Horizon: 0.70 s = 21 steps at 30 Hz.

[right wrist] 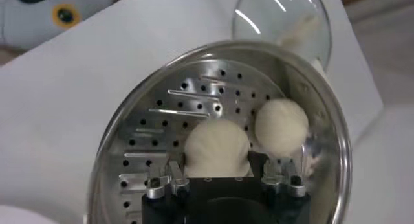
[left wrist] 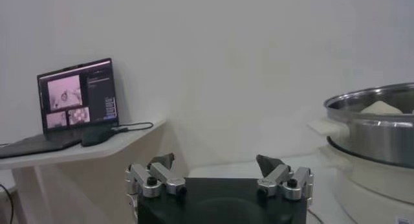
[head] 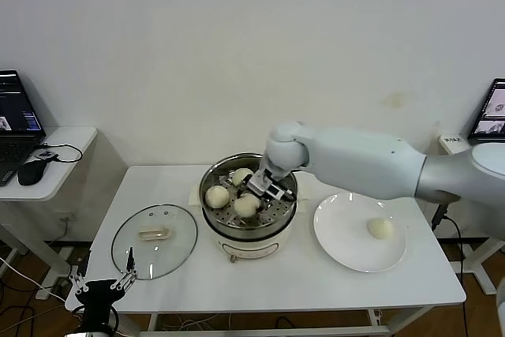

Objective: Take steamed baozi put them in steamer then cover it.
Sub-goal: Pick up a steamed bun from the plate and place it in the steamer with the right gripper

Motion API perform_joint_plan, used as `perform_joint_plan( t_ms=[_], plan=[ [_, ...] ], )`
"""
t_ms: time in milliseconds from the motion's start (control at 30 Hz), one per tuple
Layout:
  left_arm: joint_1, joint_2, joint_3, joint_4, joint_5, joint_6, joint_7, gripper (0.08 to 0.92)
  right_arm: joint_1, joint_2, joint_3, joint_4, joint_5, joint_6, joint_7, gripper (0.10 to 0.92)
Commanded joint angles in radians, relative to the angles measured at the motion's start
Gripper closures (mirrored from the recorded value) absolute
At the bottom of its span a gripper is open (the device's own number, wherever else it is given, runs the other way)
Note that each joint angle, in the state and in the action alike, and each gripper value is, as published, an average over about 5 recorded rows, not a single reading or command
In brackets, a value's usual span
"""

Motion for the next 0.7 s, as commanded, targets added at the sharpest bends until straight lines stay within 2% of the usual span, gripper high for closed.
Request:
perform_joint_plan(
  t_ms=[33, 500, 600, 700],
  plan=[
    [-0.001, 0.0, 0.002, 0.002, -0.001, 0.0, 0.0, 0.177, -0.005, 0.035, -0.022, -0.019, -0.057, 0.116, 0.007, 0.401],
    [0.002, -0.003, 0.003, 0.003, -0.001, -0.004, -0.002, 0.177, -0.003, 0.029, -0.029, -0.011, -0.07, 0.133, -0.013, 0.39],
    [0.002, -0.003, 0.003, 0.002, -0.001, -0.005, -0.002, 0.177, -0.002, 0.024, -0.026, -0.01, -0.069, 0.129, -0.007, 0.349],
    [0.002, -0.003, 0.003, 0.0, -0.001, -0.004, -0.001, 0.177, -0.001, 0.017, -0.015, -0.009, -0.062, 0.123, 0.005, 0.274]
  ],
)
